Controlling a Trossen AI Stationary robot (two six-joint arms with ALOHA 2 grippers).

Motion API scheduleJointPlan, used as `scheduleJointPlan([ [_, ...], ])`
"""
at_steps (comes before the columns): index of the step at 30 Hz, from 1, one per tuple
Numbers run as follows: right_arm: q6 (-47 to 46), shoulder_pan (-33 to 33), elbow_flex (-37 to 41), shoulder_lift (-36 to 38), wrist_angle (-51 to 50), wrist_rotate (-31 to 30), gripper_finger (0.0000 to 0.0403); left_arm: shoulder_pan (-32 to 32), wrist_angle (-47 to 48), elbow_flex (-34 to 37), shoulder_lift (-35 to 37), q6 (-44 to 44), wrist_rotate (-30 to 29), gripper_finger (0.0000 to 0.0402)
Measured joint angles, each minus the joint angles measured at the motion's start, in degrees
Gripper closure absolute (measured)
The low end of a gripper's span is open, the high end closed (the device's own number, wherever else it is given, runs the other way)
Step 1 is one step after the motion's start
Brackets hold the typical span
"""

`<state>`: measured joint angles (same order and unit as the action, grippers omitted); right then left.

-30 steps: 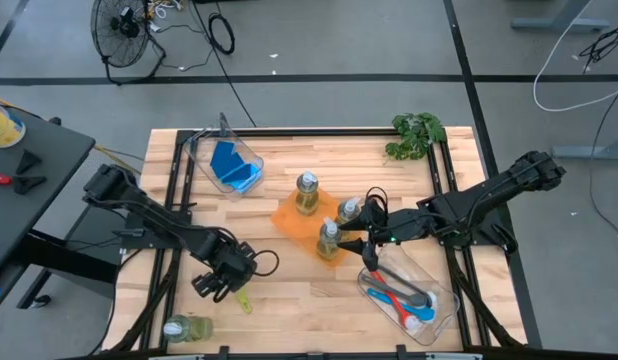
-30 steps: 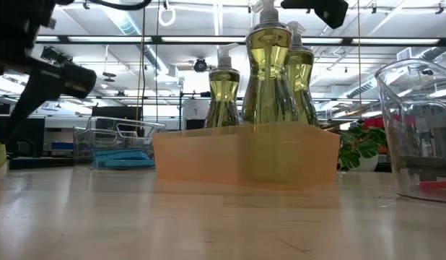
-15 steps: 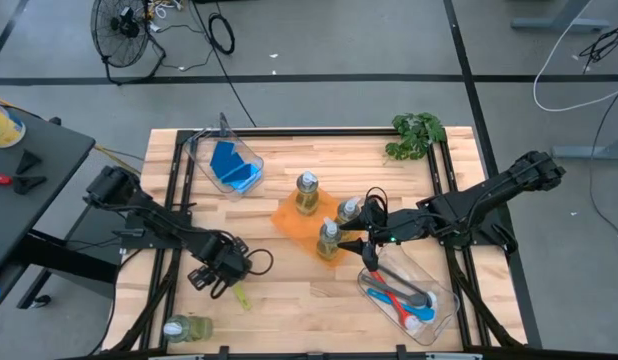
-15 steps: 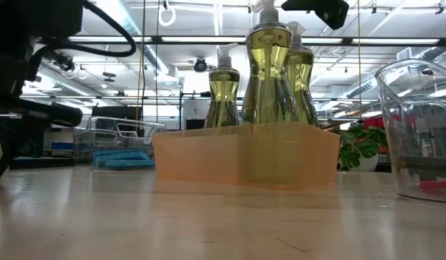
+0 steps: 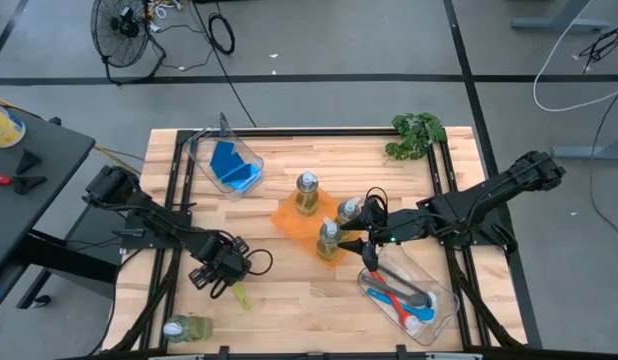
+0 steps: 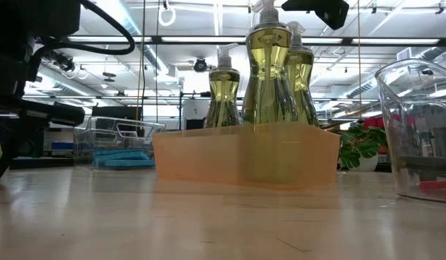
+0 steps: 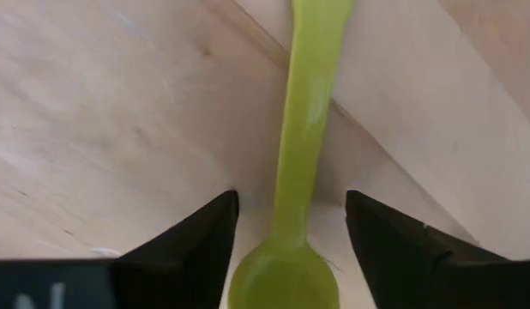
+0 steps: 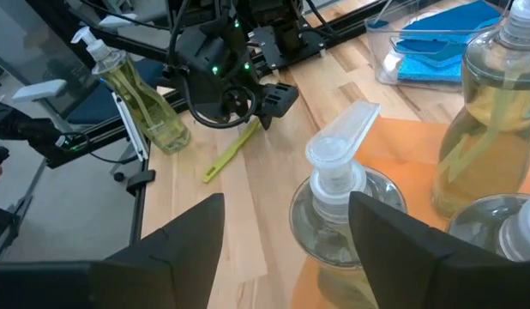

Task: Pick & Place Kitchen Sink Supplies
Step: Put the green dish brush into the bottom transparent bin

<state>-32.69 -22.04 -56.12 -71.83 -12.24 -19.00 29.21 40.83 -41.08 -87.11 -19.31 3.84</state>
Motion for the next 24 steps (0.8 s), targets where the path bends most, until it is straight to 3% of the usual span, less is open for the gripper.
scheduleJointPlan([
  [24, 0.01, 0.00, 0.00, 0.00, -0.77, 0.02, 0.0154, 0.00, -0.42, -1.62, -0.26, -2.99, 3.94, 0.0340],
])
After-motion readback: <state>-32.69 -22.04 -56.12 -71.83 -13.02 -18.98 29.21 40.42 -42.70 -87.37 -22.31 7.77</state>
